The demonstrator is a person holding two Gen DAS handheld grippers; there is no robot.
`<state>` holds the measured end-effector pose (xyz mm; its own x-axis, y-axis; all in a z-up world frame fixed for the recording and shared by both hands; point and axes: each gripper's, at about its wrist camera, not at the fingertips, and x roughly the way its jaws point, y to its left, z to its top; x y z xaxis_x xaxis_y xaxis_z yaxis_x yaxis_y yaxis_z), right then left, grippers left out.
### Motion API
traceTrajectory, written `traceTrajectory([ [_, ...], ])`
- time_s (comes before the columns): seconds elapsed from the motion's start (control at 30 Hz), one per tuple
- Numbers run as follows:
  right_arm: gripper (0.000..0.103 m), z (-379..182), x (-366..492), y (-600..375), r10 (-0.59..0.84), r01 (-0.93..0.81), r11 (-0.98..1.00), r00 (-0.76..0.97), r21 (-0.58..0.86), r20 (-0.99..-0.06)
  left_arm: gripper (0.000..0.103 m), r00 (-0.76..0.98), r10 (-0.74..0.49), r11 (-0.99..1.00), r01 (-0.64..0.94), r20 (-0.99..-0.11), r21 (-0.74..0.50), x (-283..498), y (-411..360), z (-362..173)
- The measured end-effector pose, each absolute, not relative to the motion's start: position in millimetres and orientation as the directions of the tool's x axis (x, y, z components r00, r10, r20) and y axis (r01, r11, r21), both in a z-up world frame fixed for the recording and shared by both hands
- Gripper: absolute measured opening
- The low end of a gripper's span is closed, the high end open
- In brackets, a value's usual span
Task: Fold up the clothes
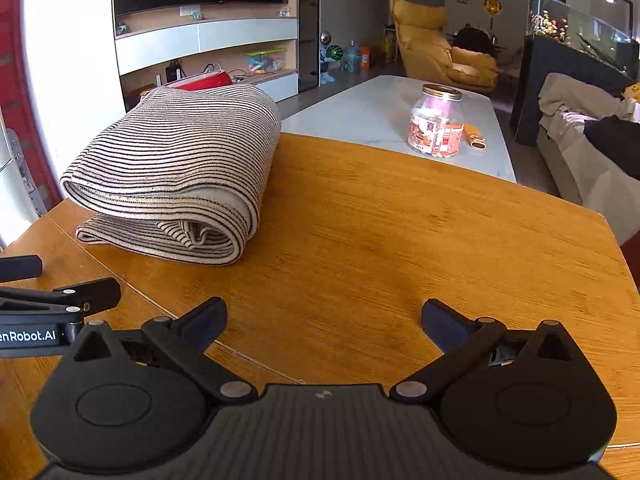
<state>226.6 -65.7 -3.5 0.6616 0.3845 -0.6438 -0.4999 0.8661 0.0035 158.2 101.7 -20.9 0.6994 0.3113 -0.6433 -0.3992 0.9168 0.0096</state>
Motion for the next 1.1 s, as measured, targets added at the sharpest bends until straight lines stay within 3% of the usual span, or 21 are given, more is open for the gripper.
traceTrajectory([
  [1.1, 0.103, -4.2, 225.9, -65.1, 0.385, -0.5, 0.866, 0.662, 0.004, -0.644, 0.103, 0.699, 0.31, 0.917, -0.4, -0.644, 0.007, 161.3, 105.3, -21.5],
])
